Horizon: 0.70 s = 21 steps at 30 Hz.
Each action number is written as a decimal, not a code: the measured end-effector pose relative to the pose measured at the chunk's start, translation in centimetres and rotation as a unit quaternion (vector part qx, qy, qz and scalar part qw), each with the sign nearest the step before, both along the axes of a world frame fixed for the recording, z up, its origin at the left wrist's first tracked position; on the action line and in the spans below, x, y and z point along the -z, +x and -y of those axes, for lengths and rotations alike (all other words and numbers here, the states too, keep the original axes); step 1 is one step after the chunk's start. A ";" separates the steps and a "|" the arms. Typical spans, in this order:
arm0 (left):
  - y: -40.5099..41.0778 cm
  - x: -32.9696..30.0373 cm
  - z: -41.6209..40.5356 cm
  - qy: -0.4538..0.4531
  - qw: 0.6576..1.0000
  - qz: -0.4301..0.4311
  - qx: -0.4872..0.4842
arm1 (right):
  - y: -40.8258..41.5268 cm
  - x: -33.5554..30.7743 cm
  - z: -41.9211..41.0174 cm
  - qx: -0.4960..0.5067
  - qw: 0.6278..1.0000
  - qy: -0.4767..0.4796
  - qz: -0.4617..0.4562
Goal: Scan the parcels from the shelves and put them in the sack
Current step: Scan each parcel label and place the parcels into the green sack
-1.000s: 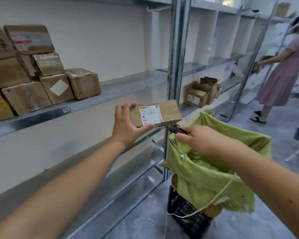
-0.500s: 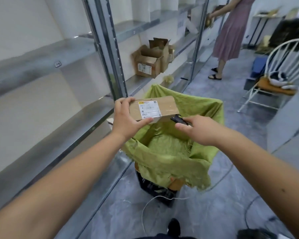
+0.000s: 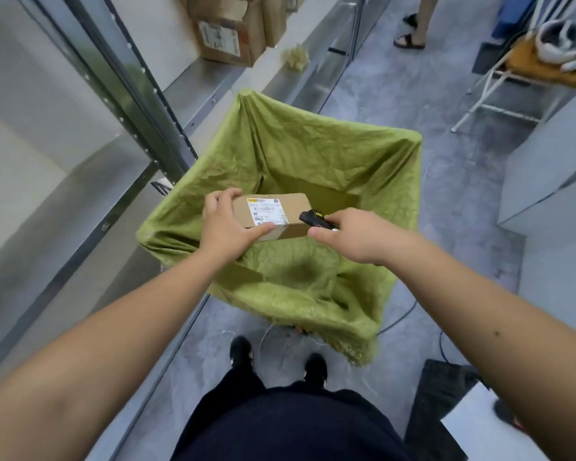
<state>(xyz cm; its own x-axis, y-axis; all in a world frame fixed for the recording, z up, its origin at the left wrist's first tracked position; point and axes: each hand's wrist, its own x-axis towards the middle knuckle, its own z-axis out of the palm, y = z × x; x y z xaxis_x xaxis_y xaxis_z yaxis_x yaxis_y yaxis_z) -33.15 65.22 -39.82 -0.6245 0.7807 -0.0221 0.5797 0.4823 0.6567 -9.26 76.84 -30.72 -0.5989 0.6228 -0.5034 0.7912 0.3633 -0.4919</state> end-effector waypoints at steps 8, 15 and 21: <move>-3.3 8.8 -5.3 -0.210 0.968 0.100 0.090 | -4.0 5.7 -1.6 0.033 0.994 -0.060 0.087; -5.9 16.0 -7.5 -0.362 0.894 0.151 0.216 | -6.8 9.8 -1.9 0.110 0.971 -0.126 0.169; -7.2 18.9 -7.0 -0.426 0.841 0.216 0.254 | -8.1 11.8 -2.2 0.172 0.955 -0.157 0.181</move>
